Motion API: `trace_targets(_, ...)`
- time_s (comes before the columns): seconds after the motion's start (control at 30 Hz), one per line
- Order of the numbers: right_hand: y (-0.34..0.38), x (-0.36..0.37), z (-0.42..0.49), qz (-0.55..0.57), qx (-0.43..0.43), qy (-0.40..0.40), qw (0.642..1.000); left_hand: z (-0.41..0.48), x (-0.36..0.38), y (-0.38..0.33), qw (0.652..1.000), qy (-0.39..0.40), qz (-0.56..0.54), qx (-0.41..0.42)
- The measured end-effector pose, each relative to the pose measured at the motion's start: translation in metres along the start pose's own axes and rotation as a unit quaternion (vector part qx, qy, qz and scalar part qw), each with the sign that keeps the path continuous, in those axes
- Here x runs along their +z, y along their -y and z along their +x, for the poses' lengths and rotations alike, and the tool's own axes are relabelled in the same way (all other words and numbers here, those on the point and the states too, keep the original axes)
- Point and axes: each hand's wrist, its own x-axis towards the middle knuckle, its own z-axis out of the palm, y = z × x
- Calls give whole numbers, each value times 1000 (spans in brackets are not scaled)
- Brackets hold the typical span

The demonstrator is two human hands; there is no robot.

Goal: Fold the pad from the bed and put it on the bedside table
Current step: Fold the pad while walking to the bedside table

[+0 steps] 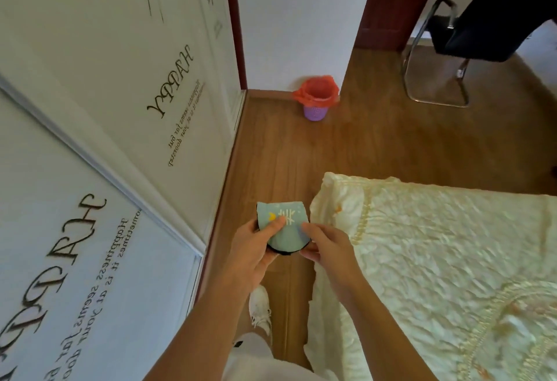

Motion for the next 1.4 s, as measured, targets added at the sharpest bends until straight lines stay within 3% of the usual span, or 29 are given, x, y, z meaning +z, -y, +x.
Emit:
trace_targets(0.23,67,57,103,0,-11,-4,1000,92,-5,-99,1000,14,3,13)
trace_targets(0.73,145,87,280,30,6,15,999,250,25,-208,1000,3,17,7)
trace_targets(1.1,249,43,472,43,-37,21,998,410,139,-312,998,3,58,27)
trace_targets(1.4,314,-11,576,70,-46,-19,996,507,236,-362,996,40,77,9)
